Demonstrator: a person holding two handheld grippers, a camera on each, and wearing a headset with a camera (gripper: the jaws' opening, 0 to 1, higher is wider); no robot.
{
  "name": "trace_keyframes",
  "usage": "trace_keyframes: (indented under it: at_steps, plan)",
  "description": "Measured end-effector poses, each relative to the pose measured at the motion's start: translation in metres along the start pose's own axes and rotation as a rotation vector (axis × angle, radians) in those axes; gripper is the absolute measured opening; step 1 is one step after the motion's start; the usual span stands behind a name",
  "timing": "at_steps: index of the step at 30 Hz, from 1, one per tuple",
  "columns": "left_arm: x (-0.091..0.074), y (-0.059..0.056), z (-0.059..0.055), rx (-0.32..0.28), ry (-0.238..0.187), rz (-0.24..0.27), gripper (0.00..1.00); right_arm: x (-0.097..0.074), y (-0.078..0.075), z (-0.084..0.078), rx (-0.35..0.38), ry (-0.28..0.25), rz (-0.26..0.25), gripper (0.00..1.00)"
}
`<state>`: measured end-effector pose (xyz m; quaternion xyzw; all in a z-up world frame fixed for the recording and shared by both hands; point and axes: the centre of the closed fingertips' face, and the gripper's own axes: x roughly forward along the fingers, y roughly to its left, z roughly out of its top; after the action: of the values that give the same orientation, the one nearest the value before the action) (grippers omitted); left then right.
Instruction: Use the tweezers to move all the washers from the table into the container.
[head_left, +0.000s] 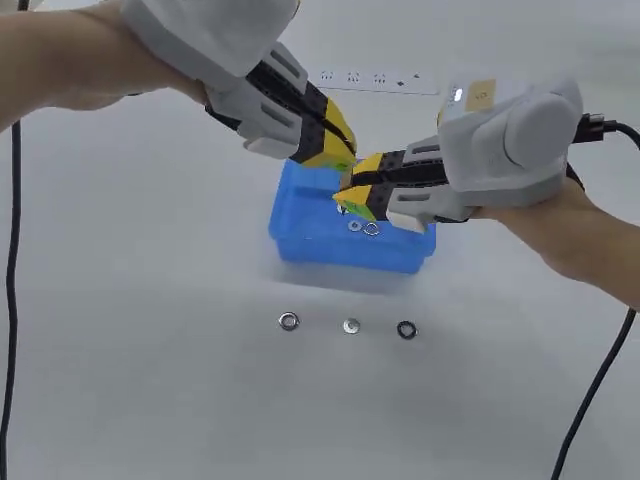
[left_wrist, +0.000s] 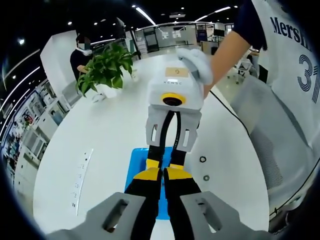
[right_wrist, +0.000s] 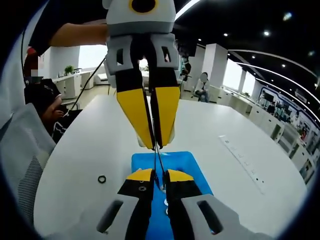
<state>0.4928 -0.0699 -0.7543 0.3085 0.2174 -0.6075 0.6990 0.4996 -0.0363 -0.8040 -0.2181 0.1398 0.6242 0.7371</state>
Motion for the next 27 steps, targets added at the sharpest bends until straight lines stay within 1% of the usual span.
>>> trace_keyframes:
  at_steps: [5,10,13,18,25,27]
  plan:
    - [0.01,0.002,-0.013,-0.026,0.003,-0.014,0.06,0.009,-0.001,-0.013,0.013,0.023,0.015,0.1]
    - [0.014,0.002,-0.019,-0.052,-0.002,-0.021,0.06,0.015,-0.001,-0.021,0.026,0.039,0.026,0.1]
    - [0.015,-0.001,-0.021,-0.051,0.005,-0.029,0.06,0.016,0.001,-0.024,0.024,0.048,0.032,0.1]
    - [0.017,-0.001,-0.024,-0.056,0.01,-0.03,0.06,0.019,0.002,-0.026,0.03,0.055,0.034,0.1]
    - [0.018,-0.003,-0.024,-0.057,0.009,-0.032,0.06,0.02,0.003,-0.028,0.051,0.062,0.038,0.11]
    - [0.018,-0.003,-0.023,-0.057,0.007,-0.031,0.06,0.02,0.002,-0.028,0.051,0.065,0.032,0.12]
